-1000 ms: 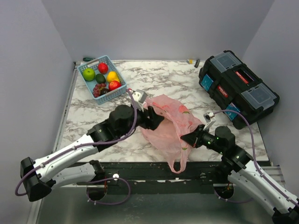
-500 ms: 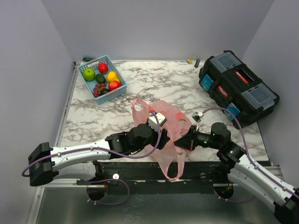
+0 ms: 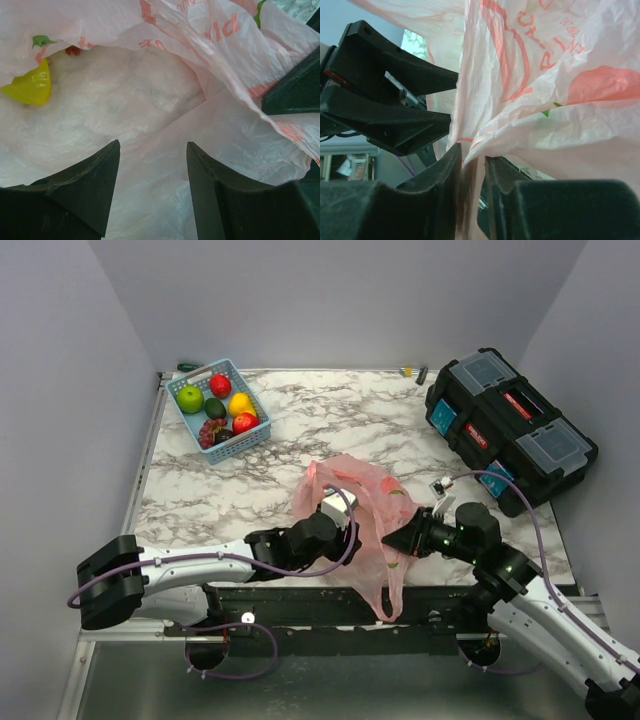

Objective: Take the fake fruits out of the plastic bag
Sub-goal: Adjust the plastic bag at the center of the board.

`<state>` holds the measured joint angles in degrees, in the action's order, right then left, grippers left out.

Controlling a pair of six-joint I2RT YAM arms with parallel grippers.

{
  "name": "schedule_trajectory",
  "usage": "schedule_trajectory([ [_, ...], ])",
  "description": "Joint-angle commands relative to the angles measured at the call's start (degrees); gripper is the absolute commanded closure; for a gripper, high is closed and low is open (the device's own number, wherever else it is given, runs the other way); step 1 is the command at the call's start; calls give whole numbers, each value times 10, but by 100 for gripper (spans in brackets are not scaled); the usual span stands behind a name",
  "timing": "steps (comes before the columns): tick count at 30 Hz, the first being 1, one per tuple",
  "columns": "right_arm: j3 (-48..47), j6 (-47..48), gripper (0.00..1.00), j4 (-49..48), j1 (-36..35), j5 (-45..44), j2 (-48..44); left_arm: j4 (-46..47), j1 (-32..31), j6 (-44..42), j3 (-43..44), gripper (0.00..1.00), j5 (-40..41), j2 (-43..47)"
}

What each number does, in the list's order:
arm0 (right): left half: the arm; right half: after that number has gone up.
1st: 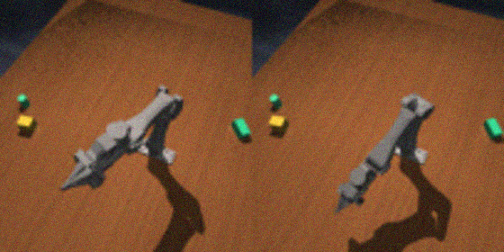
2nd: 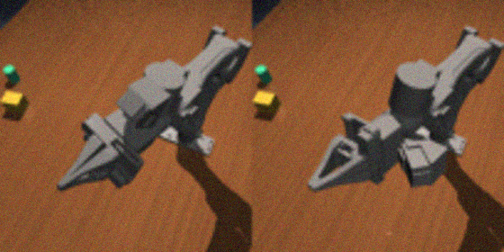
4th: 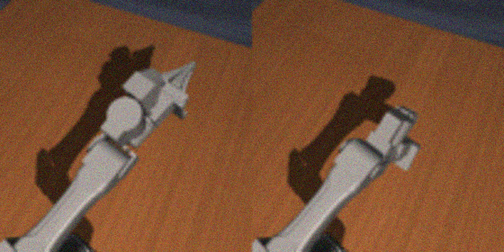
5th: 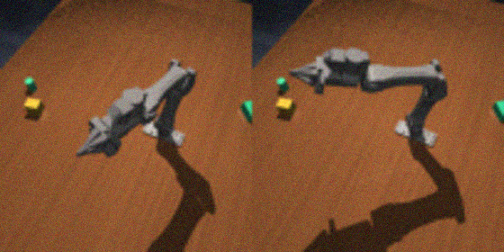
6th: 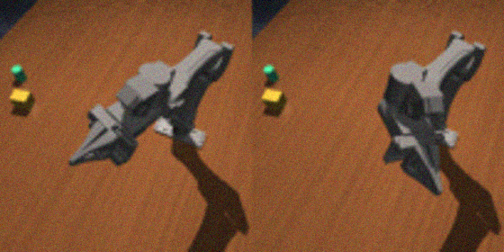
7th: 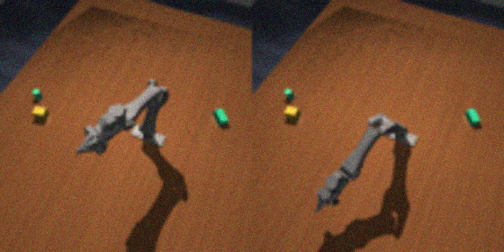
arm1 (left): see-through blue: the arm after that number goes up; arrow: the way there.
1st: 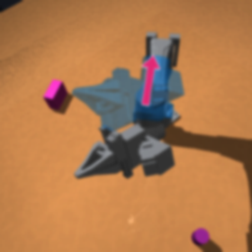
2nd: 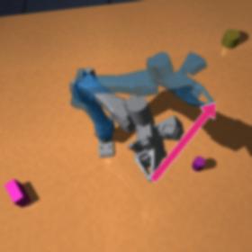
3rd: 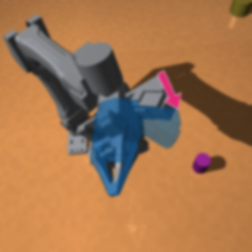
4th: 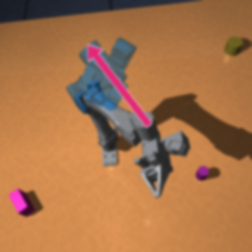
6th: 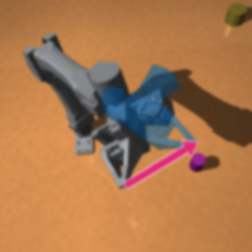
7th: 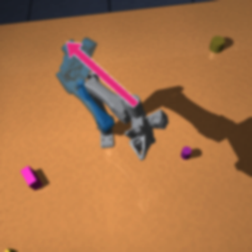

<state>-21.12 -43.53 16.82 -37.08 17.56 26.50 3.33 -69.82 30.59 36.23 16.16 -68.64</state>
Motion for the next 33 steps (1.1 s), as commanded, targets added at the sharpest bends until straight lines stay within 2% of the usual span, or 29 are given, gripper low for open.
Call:
schedule_trajectory([
  [1,-84,-14,63,71,-2,-30,47,21,1,13,13,45,28,-14],
  [5,-188,25,33,159,-2,-89,106,18,3,17,3,45,39,-6],
  [9,-269,76,18,215,-2,-139,159,19,6,20,-21,45,47,29],
  [13,-338,117,9,264,-2,-216,221,18,8,21,-37,42,45,53],
  [16,-371,126,5,303,-2,-249,252,18,10,19,-42,40,45,60],
  [19,-374,148,0,301,-1,-254,253,21,16,20,-46,40,42,61],
  [22,-384,185,0,299,-2,-269,266,34,23,18,-50,40,31,61],
  [31,-445,212,0,340,-2,-313,289,38,31,15,-47,37,9,58],
  [33,-440,234,0,328,-2,-293,289,40,34,14,-50,37,7,60],
])
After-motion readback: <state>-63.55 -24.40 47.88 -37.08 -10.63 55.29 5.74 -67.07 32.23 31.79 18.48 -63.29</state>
